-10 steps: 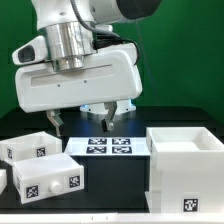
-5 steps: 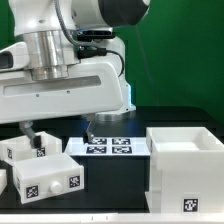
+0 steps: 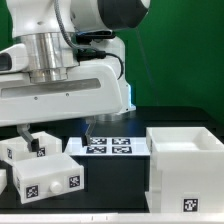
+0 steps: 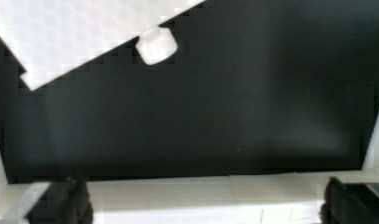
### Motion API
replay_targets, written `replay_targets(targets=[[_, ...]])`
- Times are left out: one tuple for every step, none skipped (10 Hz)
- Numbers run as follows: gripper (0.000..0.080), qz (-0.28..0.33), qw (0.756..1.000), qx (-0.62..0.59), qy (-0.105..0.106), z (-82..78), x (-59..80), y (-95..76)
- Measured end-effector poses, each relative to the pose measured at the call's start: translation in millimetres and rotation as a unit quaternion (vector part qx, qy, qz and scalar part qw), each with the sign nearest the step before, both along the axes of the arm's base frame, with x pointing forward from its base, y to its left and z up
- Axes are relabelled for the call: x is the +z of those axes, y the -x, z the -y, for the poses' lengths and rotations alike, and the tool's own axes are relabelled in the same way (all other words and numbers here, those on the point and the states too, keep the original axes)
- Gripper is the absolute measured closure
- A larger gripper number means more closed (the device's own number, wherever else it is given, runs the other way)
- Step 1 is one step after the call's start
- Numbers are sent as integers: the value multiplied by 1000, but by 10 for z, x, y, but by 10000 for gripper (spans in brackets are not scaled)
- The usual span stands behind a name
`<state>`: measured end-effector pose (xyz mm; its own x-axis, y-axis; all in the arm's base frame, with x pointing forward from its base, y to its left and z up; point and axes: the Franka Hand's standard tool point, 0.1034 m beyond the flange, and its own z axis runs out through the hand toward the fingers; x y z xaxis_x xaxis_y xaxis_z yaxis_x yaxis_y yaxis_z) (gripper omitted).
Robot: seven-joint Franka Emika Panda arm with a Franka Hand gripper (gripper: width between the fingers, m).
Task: Assemble drawer
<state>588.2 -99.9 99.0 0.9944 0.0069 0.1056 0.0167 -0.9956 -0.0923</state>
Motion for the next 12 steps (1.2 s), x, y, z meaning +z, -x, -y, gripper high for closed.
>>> replay_targets(targets=[[151,-7,1000,24,10,36,-8,-32],[151,-15,998,51,19,66,-18,-128],[151,-18,997,68,19,112,-52,-222],[151,-20,997,73,17,156,-92,-214],[151,-43,997,66,12,115,-100,-162],[151,-86,994,71,5,59,-98,-135],[151,-83,994,71,6,68,-95,-183],[151,-83,994,70,5,69,-101,-173],[151,-84,994,70,5,68,-103,-172],[151,-84,994,70,5,68,-106,-171],[151,-89,994,70,5,65,-114,-160],[151,-115,991,71,5,53,-148,-137]])
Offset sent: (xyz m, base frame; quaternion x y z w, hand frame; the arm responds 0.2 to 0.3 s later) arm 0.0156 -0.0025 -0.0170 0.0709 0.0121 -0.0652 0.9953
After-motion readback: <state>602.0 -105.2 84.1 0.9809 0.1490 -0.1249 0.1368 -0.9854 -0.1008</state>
